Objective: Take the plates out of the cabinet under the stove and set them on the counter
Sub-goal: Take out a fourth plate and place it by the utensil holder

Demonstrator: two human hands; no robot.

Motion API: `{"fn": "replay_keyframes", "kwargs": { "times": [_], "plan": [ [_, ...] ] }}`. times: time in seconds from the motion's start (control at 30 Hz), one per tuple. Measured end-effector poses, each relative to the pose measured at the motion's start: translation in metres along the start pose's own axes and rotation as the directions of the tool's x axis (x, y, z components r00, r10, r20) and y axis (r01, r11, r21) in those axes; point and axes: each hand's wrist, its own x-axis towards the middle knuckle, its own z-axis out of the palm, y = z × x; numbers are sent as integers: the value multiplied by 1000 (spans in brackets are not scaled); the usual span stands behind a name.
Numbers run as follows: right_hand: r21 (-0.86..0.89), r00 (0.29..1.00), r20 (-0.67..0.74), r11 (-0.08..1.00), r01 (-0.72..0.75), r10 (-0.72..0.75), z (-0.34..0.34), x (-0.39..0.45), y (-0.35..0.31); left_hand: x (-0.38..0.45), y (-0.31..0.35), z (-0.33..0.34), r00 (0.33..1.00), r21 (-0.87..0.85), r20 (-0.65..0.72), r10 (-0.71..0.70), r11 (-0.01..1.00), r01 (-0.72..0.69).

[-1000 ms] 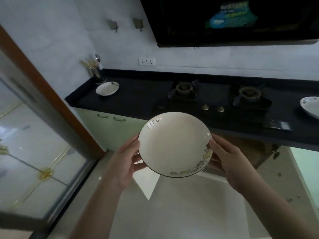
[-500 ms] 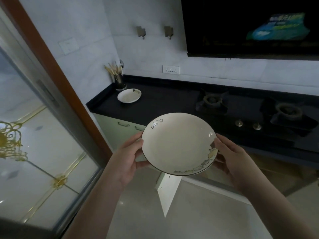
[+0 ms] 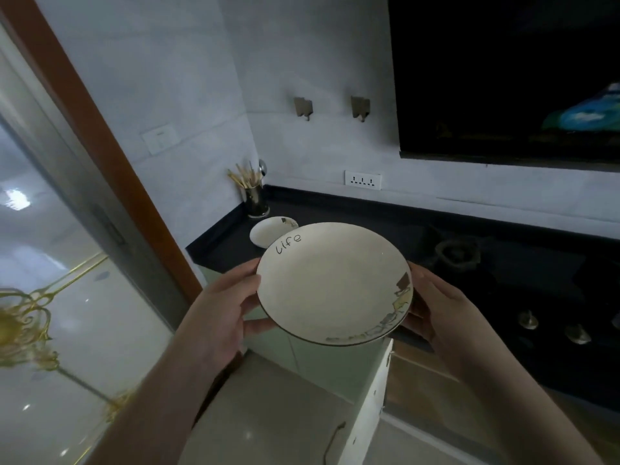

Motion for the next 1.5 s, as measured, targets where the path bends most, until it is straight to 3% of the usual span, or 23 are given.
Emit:
{"fn": "replay_keyframes", "kwargs": {
  "times": [0.17,0.37,0.67,0.9,1.2,1.5],
  "plan": [
    [7,997,78,1000,16,-16,24,47,-9,35,20,-21,997,26,-41,72,997,-71],
    [-11,997,74,1000,12,-12,63,86,-6,75,24,-67,998,-27,-24,58,998,-58],
    [46,986,-163,999,-13,20,155,133,20,163,34,-158,990,-68,139,-37,997,46],
    [121,960,-266,991,-59,90,202,149,41,214,29,-209,955,-53,279,-97,992,116],
    [137,908,-404,989,-57,108,191,163,53,270,-1,-190,905,12,366,-215,974,227],
    [185,868,-473,980,-66,148,139,221,92,347,-33,-133,896,147,329,-297,954,262]
  ]
}}
